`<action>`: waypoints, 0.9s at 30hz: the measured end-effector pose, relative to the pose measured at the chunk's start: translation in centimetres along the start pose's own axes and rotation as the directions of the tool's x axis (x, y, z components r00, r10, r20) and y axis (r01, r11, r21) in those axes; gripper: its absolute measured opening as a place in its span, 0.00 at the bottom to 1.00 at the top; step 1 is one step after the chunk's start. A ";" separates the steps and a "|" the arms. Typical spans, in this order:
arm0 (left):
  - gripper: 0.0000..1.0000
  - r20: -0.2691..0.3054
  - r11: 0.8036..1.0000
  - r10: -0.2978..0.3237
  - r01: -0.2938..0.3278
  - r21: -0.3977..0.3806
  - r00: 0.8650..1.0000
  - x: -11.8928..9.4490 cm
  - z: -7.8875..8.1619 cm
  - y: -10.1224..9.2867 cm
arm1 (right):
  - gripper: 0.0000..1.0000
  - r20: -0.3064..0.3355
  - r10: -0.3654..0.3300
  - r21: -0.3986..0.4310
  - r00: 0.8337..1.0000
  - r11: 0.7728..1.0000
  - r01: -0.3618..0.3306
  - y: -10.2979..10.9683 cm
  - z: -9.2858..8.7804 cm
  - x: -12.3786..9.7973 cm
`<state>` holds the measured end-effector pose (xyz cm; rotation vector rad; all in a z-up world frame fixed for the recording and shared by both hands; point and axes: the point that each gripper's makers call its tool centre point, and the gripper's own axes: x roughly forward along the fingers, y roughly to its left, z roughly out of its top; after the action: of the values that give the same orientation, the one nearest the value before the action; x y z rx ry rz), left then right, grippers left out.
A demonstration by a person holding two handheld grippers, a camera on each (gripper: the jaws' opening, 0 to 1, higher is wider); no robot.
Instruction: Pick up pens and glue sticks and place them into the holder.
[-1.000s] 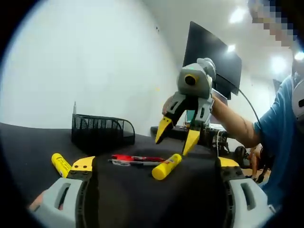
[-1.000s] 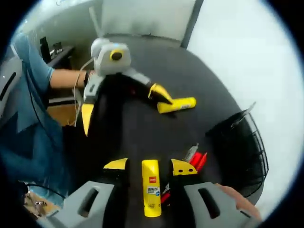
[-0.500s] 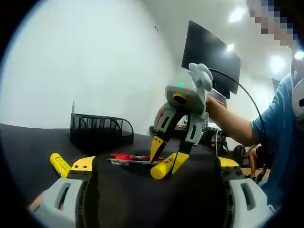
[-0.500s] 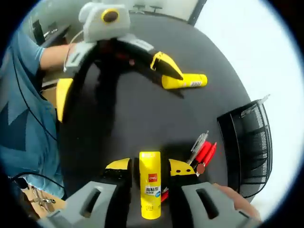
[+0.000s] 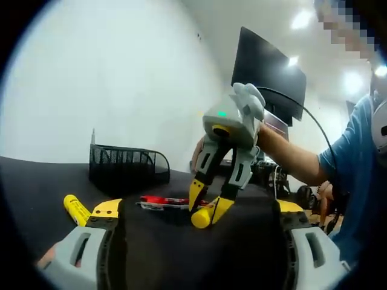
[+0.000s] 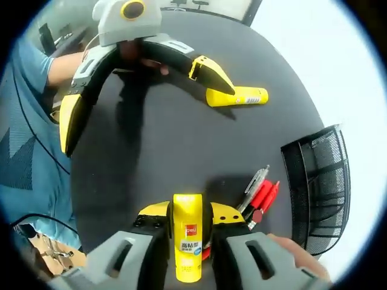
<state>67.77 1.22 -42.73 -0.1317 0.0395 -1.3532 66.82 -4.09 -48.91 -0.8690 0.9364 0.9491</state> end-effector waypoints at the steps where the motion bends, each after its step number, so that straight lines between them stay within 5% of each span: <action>1: 0.95 0.000 1.000 0.000 0.000 0.001 1.000 0.0 0.0 0.0 | 0.20 -0.001 0.005 0.001 1.000 1.000 -0.005 0.1 0.0 0.1; 13: 0.94 -0.007 1.000 -0.001 0.001 0.004 1.000 0.0 -0.2 -0.1 | 0.17 0.003 0.026 0.008 1.000 1.000 -0.026 0.2 -0.2 -0.4; 27: 0.93 -0.017 1.000 0.003 -0.003 0.010 1.000 0.1 -0.3 0.0 | 0.17 0.104 0.000 0.040 0.995 0.999 -0.004 0.2 -0.1 -5.2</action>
<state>67.80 1.12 -43.05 -0.1122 0.0472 -1.3517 65.10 -5.55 -44.22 -0.7777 0.8641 0.9649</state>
